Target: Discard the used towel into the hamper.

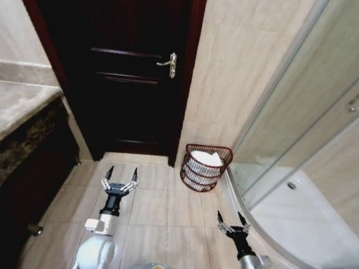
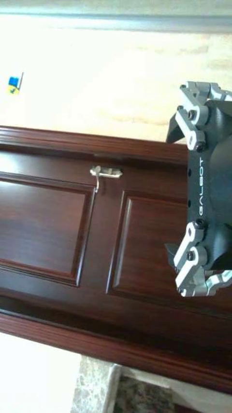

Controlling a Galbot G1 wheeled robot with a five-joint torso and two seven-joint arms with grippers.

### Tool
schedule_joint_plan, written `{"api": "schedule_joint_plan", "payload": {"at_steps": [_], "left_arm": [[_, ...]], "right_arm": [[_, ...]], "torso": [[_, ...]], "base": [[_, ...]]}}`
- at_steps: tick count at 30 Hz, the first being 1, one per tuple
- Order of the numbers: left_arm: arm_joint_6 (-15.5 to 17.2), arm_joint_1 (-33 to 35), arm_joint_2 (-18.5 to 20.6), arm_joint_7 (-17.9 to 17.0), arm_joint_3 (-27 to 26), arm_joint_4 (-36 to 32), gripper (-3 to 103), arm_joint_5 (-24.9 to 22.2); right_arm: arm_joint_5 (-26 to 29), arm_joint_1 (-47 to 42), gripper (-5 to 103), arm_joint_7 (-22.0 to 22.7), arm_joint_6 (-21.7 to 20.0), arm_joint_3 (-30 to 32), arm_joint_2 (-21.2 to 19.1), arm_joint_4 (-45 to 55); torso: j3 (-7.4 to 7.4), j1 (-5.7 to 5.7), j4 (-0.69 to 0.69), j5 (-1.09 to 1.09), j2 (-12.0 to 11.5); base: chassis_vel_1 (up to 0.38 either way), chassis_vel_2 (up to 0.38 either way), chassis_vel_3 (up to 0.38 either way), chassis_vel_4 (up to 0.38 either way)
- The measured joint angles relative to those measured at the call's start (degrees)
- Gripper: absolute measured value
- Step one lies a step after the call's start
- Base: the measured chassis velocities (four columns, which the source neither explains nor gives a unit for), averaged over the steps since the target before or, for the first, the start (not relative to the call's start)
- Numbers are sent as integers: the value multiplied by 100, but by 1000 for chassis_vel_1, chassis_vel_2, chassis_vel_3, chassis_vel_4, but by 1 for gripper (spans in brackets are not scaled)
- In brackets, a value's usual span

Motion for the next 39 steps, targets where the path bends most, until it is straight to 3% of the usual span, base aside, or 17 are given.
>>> {"api": "schedule_joint_plan", "payload": {"at_steps": [15, 18, 21, 32, 39], "left_arm": [[14, -138, 108, 12, 60, 75, 100, 4], [16, -168, 115, 16, 71, 112, 100, 119], [28, -169, 135, 17, 70, 114, 100, 207], [35, -154, 255, 15, 119, 132, 100, 234], [25, -116, 260, 20, 189, 114, 100, 274]], "right_arm": [[-5, -42, 100, 49, 235, 112, 243, -100], [-116, -6, 100, 61, 548, 150, 302, -227], [-212, -6, 100, 103, 600, 163, 351, -243], [-312, -58, 100, 292, 606, 85, 524, -211], [-506, -192, 100, 747, 513, 47, 567, -119]], "torso": [[3, 6, 0, -3, 2], [3, 5, 1, -1, 2], [2, 3, 1, -2, 2], [2, 2, 0, -3, 3], [2, 2, 1, -2, 4]], "base": [[30, -44, -48, 44], [-29, 6, 35, 1], [0, 0, 0, 0], [-21, -8, -19, -23], [-54, -68, -61, -59]]}}
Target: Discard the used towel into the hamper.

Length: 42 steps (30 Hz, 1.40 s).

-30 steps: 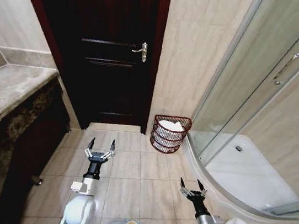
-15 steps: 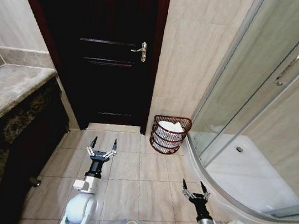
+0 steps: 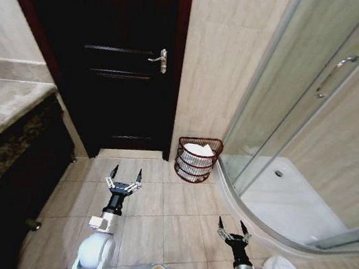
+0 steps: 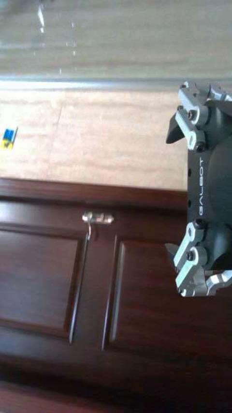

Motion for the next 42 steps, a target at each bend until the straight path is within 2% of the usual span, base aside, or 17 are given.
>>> {"api": "schedule_joint_plan", "payload": {"at_steps": [2, 6, 23, 36, 42], "left_arm": [[-1, 13, 6, 3, 28, -6, 100, 8], [-1, 6, 30, 11, 48, 3, 100, 10], [159, -243, 146, 131, 144, 253, 100, -15], [243, -520, 302, 413, 169, 635, 100, -288], [207, -661, 288, 742, 161, 919, 100, -531]], "right_arm": [[-1, -46, 100, 227, -45, -6, 6, 34], [6, -72, 100, 398, -59, 15, 21, 20], [73, -91, 100, 748, -3, 27, 75, -50], [74, -38, 100, 771, 270, 54, 134, -318], [46, 1, 100, 617, 429, 88, 144, -525]], "torso": [[0, 0, 0, 0, 0], [0, 0, 0, -1, 1], [1, 1, -1, 0, 1], [1, 1, 0, 0, 1], [1, 1, -2, 1, 1]], "base": [[-89, -95, -102, -82], [-97, -103, -108, -99], [-123, -129, -118, -127], [-124, -126, -121, -120], [-114, -135, -129, -120]]}}
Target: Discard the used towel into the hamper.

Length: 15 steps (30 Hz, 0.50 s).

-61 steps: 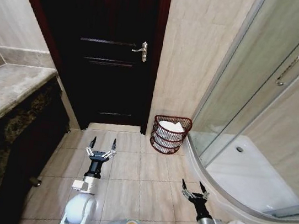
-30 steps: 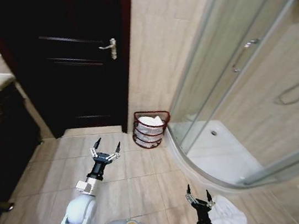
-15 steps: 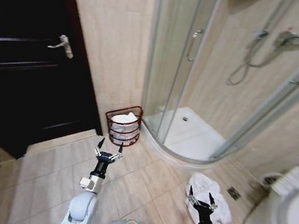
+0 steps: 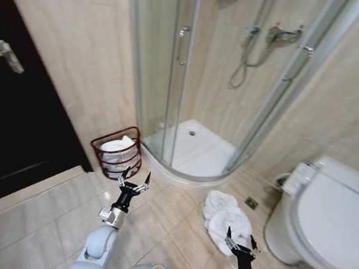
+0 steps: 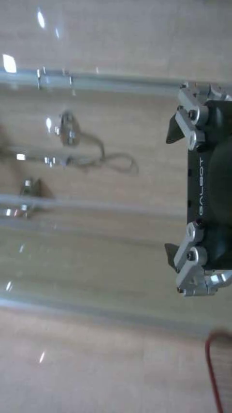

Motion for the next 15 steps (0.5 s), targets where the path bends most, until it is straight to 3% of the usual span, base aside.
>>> {"api": "schedule_joint_plan", "payload": {"at_steps": [8, 15], "left_arm": [[-462, -46, -41, 225, -6, 513, 100, -155], [-581, -23, -28, 293, -22, 677, 100, -218]], "right_arm": [[-34, 16, 100, -24, 7, 25, 8, 29], [-50, -22, 100, -26, 86, 27, 10, 32]], "torso": [[-41, -36, 1, -1, -80], [-112, -112, 1, 0, -226]], "base": [[-72, -63, -63, -66], [0, 0, 0, 0]]}}
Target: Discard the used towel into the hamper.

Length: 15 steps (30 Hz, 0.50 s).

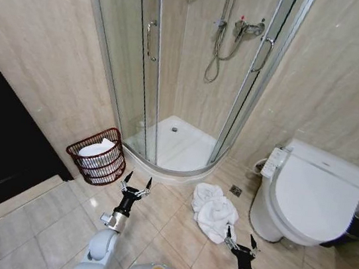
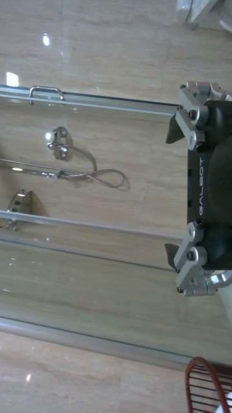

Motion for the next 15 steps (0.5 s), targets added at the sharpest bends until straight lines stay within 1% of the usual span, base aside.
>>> {"api": "schedule_joint_plan", "payload": {"at_steps": [7, 13, 15], "left_arm": [[-95, 10, 21, 142, -34, 189, 100, -44], [-102, -1, 26, 168, -52, 218, 100, -63], [-102, -15, 30, 169, -55, 230, 100, -72]], "right_arm": [[-45, -20, 100, 1, 49, 7, 2, 2], [-106, -6, 100, 1, 70, 10, 2, 5], [-126, 2, 100, -2, 87, 6, 2, 4]], "torso": [[-103, -100, -1, -1, -205], [-185, -159, -1, 0, -345], [-230, -199, -1, 0, -429]], "base": [[0, 0, 0, 0], [0, 0, 0, 0], [0, 0, 0, 0]]}}
